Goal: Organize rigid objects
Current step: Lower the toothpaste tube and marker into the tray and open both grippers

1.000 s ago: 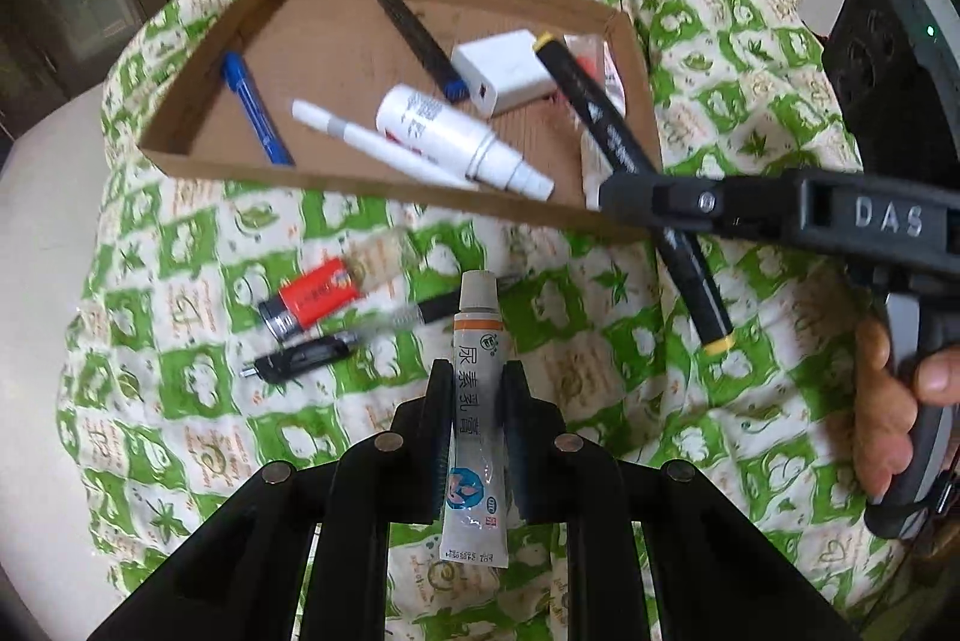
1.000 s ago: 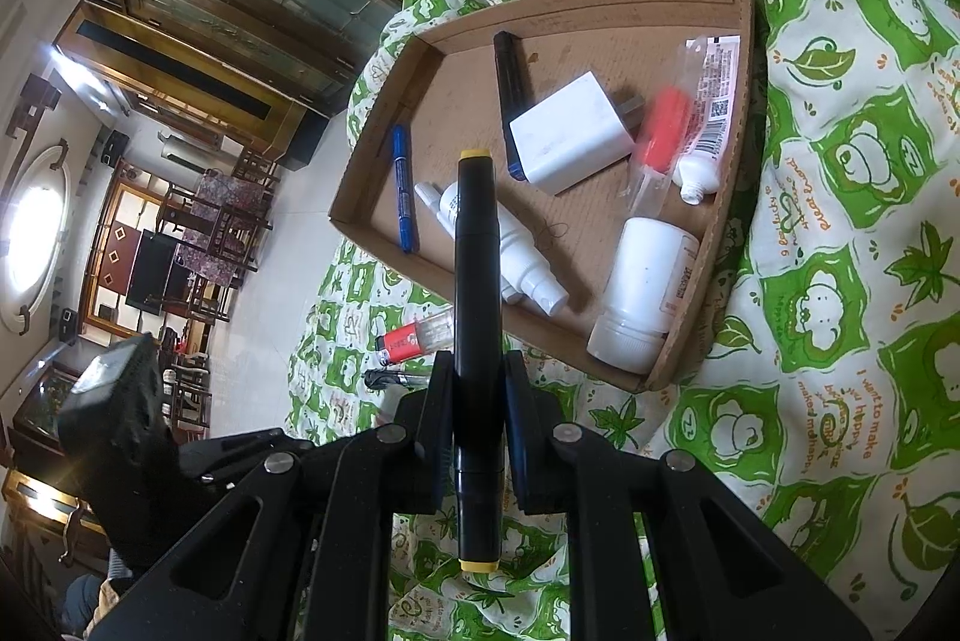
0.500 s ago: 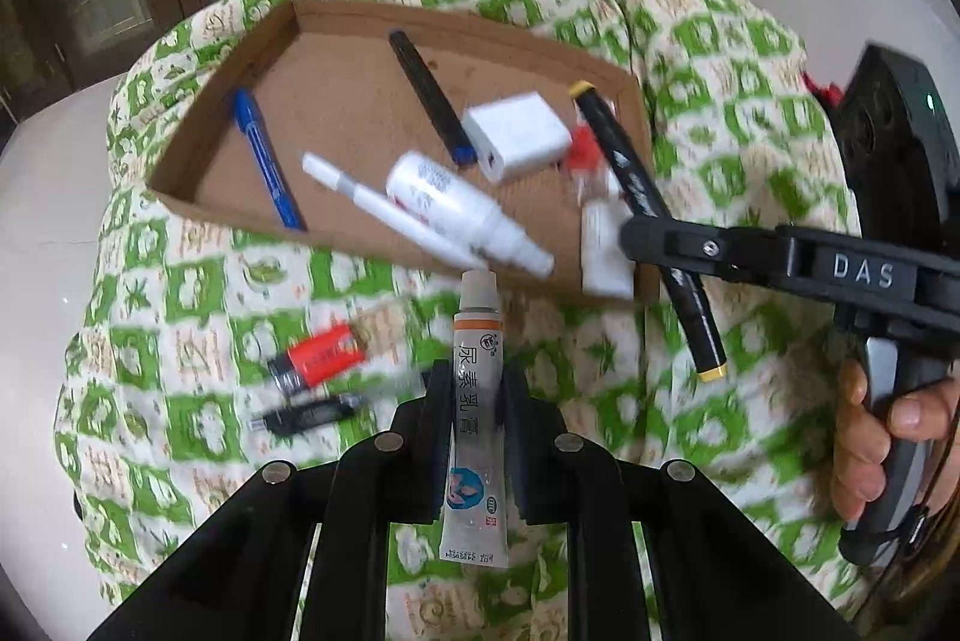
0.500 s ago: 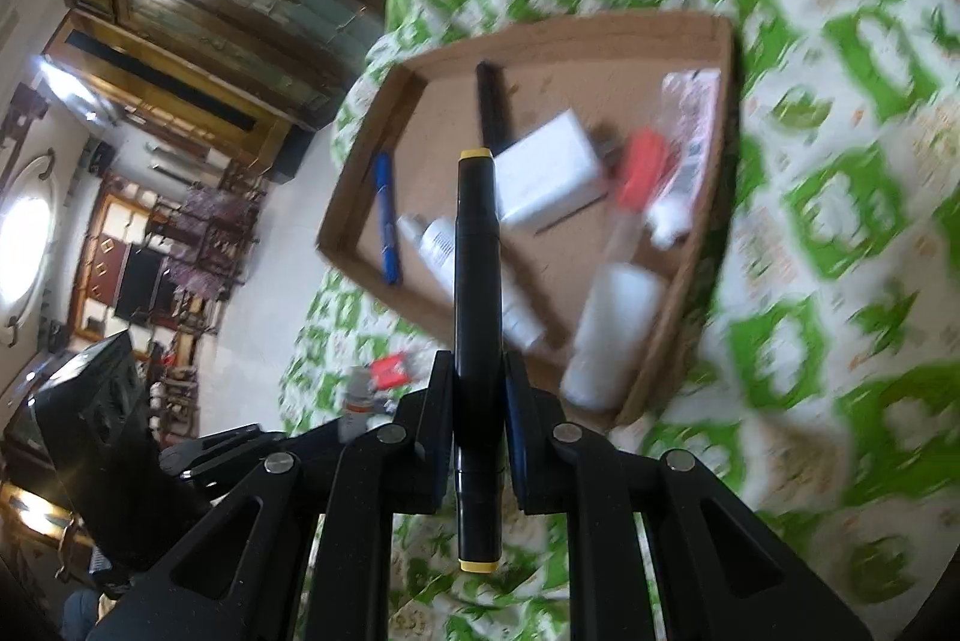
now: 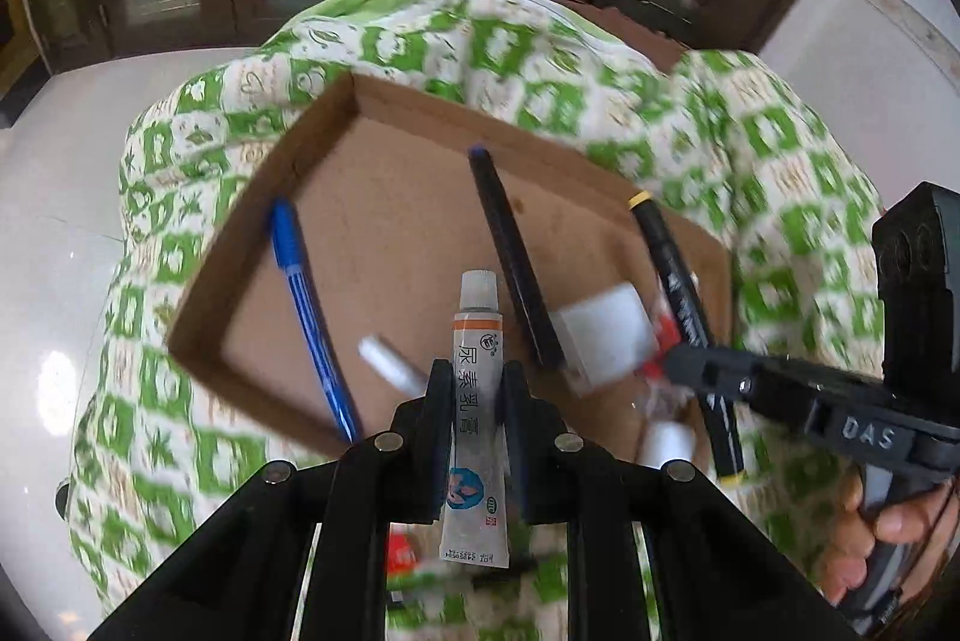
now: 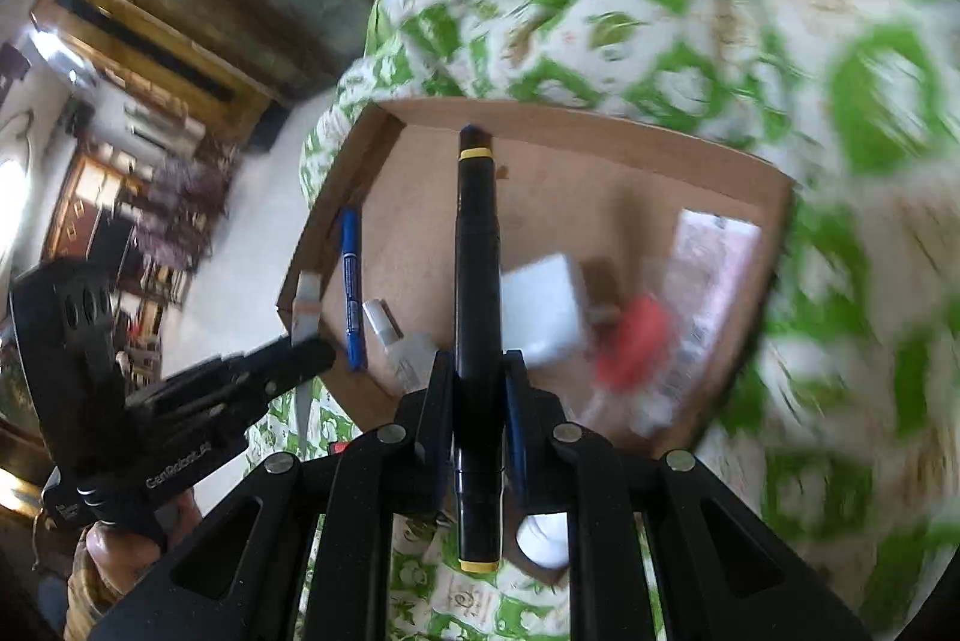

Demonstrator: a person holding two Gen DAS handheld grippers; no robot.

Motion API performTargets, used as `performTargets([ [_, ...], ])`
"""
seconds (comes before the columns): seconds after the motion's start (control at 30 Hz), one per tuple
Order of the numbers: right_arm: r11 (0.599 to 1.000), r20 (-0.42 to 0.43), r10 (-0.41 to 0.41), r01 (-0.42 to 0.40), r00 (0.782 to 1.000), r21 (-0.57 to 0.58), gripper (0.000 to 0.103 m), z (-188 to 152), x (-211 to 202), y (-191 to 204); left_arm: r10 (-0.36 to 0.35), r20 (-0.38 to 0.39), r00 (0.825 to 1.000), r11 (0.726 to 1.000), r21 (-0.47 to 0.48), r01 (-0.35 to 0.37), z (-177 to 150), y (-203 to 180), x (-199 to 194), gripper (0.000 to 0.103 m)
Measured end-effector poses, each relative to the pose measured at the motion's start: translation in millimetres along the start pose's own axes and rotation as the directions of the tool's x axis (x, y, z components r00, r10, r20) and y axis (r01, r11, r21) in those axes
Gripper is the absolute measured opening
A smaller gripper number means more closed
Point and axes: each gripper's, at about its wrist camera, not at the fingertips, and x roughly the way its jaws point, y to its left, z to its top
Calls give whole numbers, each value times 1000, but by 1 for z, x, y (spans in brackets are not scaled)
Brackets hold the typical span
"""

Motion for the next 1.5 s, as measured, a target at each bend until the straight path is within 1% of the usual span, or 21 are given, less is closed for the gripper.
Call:
performTargets([
  [0.13,988,-35,122,-119,992,94,15,22,21,0,14,1,1000,1000,-20,-14,18,6,16,16],
  [0.2,987,-41,135,-130,990,90,15,27,32,6,33,2,999,999,-28,-33,25,11,23,16],
  [0.33,995,-41,93,-91,995,34,15,34,56,22,70,-3,998,996,-63,-70,37,28,40,16],
  [0.4,996,-48,93,-92,995,17,15,37,69,27,92,3,996,993,-72,-92,44,35,47,16],
  [0.53,997,-31,79,-79,996,-23,15,44,85,38,103,14,995,991,-85,-101,59,47,55,16],
  [0.67,998,-8,63,-63,998,-15,15,49,98,36,117,7,993,989,-89,-116,65,55,66,16],
  [0.77,999,6,42,-42,999,-18,15,50,105,35,114,8,993,990,-90,-113,65,58,71,16],
  [0.83,999,20,22,-22,1000,-25,16,49,104,35,123,11,992,988,-93,-122,63,61,74,16],
  [0.9,999,36,11,-10,999,-30,24,47,102,34,126,14,992,988,-90,-124,62,62,73,17],
  [0.93,999,50,3,-2,999,-32,27,47,99,34,122,13,992,989,-87,-120,62,65,74,20],
  [0.97,999,69,3,0,998,-33,34,46,95,33,122,13,992,989,-84,-120,63,64,72,31],
  [1.0,1000,80,6,-3,997,-31,36,45,90,33,121,20,993,990,-76,-119,60,62,67,39],
  [1.03,1000,92,10,-7,996,-29,36,43,86,32,116,33,993,991,-65,-114,57,60,60,42],
  [1.1,1000,111,8,-4,994,-30,36,37,75,30,126,59,990,992,-39,-124,52,56,44,55],
  [1.17,999,125,6,-1,992,-36,37,30,63,30,119,93,989,993,-3,-119,42,53,22,60],
  [1.27,998,139,18,-10,990,-59,43,16,44,31,96,117,989,995,23,-99,14,54,-8,69],
  [1.33,997,151,46,-35,987,-70,48,1,30,32,92,126,988,995,34,-97,-15,57,-25,72],
  [1.4,994,156,74,-61,985,-88,58,-18,16,32,107,125,986,993,36,-112,-46,61,-36,75],
  [1.47,992,157,89,-73,984,-107,63,-35,7,35,128,112,986,991,20,-131,-75,70,-40,75],
  [1.5,990,152,96,-78,984,-119,64,-44,4,37,137,103,985,991,-3,-137,-93,75,-42,75],
])
